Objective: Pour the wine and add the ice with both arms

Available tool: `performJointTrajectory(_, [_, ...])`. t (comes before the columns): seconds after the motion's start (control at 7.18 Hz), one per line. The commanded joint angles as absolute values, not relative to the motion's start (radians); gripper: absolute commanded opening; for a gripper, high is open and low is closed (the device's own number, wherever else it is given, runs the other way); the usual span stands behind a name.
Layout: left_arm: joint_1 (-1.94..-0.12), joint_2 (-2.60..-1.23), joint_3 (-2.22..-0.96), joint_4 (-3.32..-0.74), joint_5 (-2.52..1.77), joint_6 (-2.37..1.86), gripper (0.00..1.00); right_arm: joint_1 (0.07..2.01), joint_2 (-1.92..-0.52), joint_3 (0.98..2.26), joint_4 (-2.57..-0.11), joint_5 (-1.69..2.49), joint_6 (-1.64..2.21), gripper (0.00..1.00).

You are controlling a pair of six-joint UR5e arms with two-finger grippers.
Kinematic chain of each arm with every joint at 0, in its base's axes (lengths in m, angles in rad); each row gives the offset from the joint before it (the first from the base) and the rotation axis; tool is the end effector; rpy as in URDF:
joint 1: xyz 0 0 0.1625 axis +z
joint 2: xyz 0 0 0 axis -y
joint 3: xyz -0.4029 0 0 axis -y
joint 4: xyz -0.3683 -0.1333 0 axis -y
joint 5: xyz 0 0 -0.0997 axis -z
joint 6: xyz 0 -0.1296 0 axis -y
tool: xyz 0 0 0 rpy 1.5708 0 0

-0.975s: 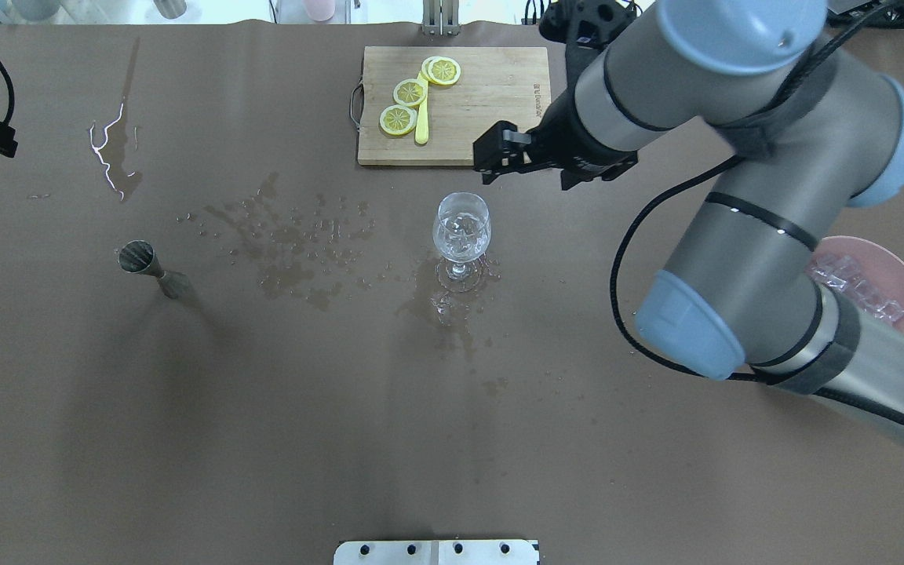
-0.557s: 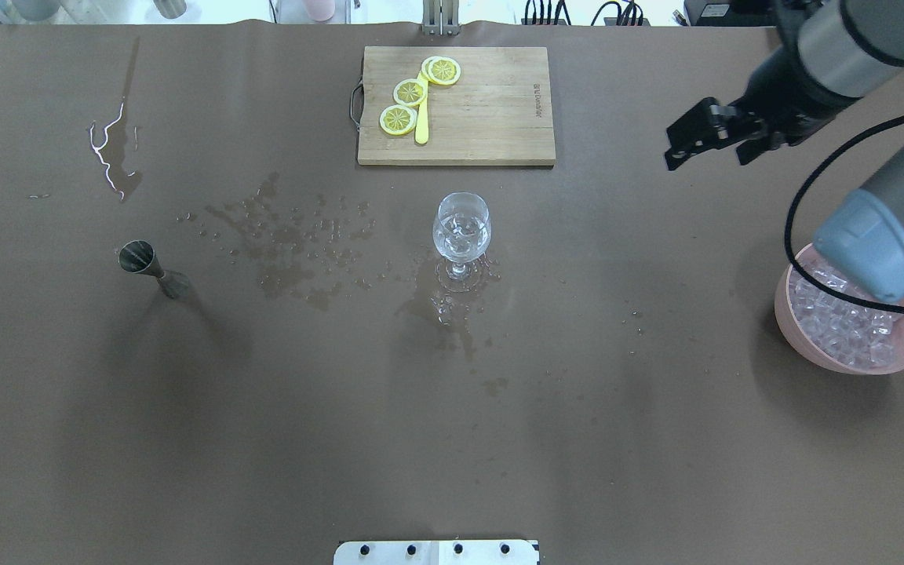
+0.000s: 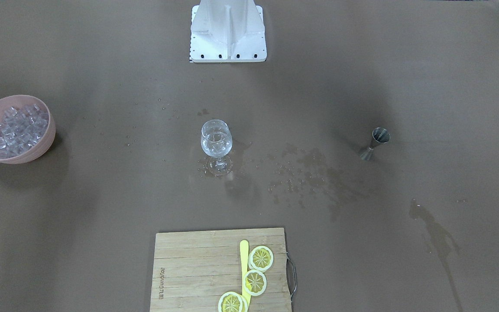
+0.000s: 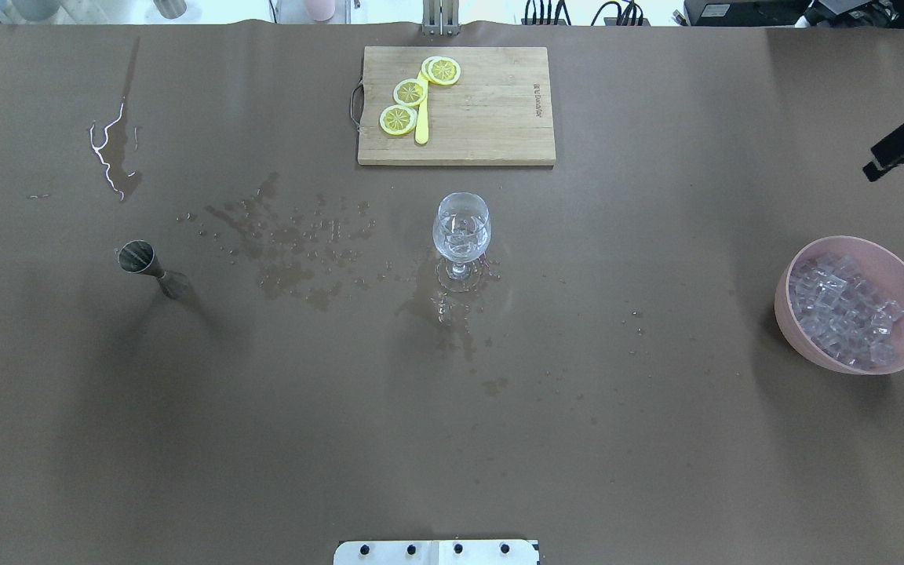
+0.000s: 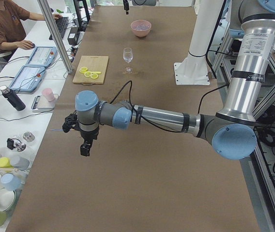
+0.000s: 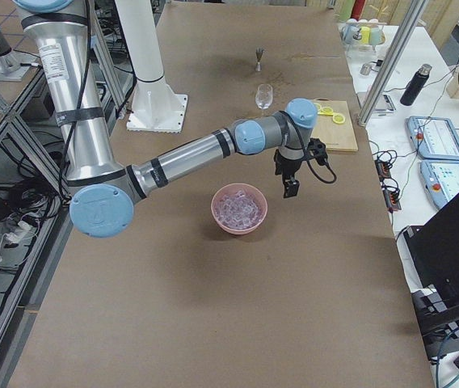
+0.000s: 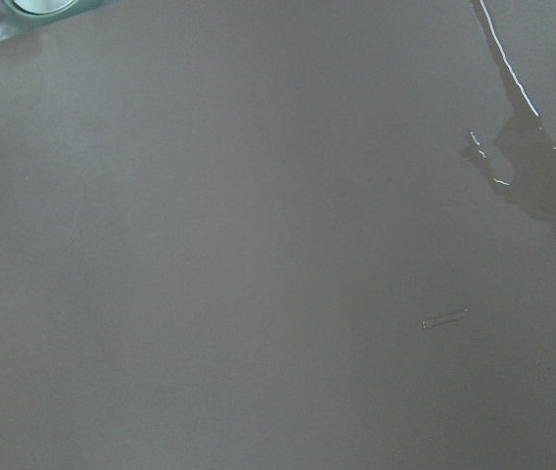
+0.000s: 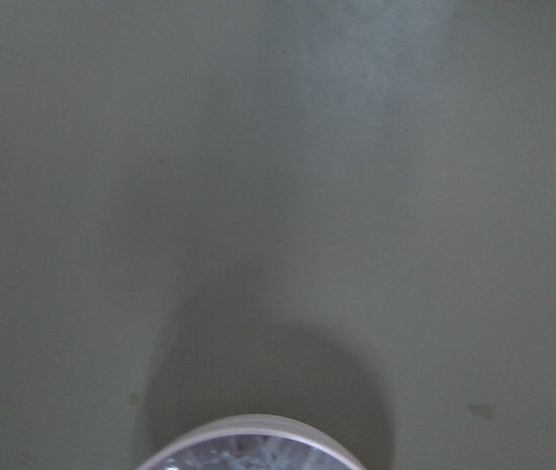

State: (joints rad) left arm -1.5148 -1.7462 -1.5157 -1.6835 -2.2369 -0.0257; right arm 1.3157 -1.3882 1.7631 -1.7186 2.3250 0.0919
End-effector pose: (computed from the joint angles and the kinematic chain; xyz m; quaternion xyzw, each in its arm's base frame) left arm -0.0220 -0.5586 0.5911 0.0965 0.3289 0.0522 0.9380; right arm -0.0917 -0.5282 0.4934 0.0406 -0.3785 -0.1169 0.9173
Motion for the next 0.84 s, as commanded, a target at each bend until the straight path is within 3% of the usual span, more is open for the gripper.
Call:
performJointTrajectory(0.0, [-1.551, -1.692, -1.499, -1.684, -2.244, 0.047, 0.99, 1.409, -1.468, 1.687, -1.715, 2.338, -0.029, 1.0])
performJointTrajectory(0.7, [-1.575, -1.669, -1.5, -1.681, -2.287, 0.048, 0.99, 1.581, -1.58, 1.675, -1.715, 2.338, -0.12, 1.0])
